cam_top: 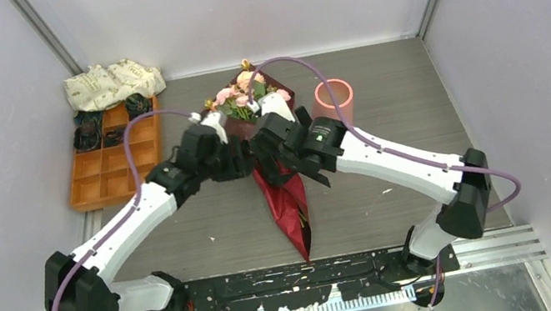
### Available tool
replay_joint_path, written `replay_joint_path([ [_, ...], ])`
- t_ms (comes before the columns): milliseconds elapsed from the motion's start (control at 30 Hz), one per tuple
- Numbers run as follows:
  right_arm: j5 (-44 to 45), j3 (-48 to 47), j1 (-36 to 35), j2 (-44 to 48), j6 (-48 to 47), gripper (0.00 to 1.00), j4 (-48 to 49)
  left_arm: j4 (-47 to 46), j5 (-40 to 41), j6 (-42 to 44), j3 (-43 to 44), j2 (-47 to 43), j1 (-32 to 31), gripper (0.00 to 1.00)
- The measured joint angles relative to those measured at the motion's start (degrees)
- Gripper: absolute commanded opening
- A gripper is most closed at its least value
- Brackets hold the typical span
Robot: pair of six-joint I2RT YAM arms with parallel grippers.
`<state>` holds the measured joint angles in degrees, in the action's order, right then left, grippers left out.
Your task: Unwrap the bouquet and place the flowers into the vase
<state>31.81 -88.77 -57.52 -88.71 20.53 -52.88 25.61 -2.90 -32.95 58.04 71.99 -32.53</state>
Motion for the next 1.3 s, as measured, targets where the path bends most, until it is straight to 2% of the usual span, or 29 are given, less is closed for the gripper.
replay_joint_path([
  [200, 0.1, 4.5, 0.0, 9.4, 3.3, 1.00, 1.2, -4.5, 1.9, -1.8, -1.9, 5.5, -11.7, 0.52],
  [367, 0.5, 6.4, 0.0, 15.6, 4.9, 0.99, 2.8, -5.2, 7.2, -2.6, 0.6, 16.0, -14.1, 0.52],
  [433, 0.6, 7.8, 0.0, 16.3, 5.3, 0.99, 3.0, -5.1, 9.2, -2.6, 1.5, 19.7, -14.1, 0.41],
  [467, 0.5, 8.6, 0.0, 16.3, 5.4, 0.99, 3.1, -5.0, 10.3, -2.5, 2.0, 21.4, -14.1, 0.31],
  [600, 0.4, 11.2, 0.0, 16.3, 5.8, 1.00, 3.3, -4.0, 13.2, -2.4, 4.2, 25.7, -14.1, 0.06],
  [667, 0.2, 11.5, 0.0, 16.2, 5.9, 0.99, 3.4, -3.6, 14.7, -2.6, 4.6, 26.2, -14.4, 0.00],
  [833, 0.1, 12.0, 0.0, 16.2, 6.0, 1.00, 4.3, -2.2, 18.9, -4.1, 1.9, 23.8, -15.0, 0.00],
  [1067, -2.7, 14.2, 0.0, 14.3, 6.7, 0.93, 8.0, 4.1, 23.6, -8.3, -10.7, 9.5, -15.0, 0.01],
  [1167, -5.5, 15.7, 0.0, 11.0, 7.3, 0.89, 11.3, 6.5, 24.3, -9.8, -13.8, 5.2, -15.0, 0.13],
  [1233, -7.6, 16.5, 0.0, 8.0, 7.9, 0.87, 13.4, 8.0, 24.2, -10.3, -15.0, 2.8, -15.0, 0.27],
  [1300, -9.8, 17.3, 0.0, 4.5, 8.4, 0.86, 15.9, 9.7, 23.9, -10.8, -15.3, 0.1, -15.0, 0.35],
])
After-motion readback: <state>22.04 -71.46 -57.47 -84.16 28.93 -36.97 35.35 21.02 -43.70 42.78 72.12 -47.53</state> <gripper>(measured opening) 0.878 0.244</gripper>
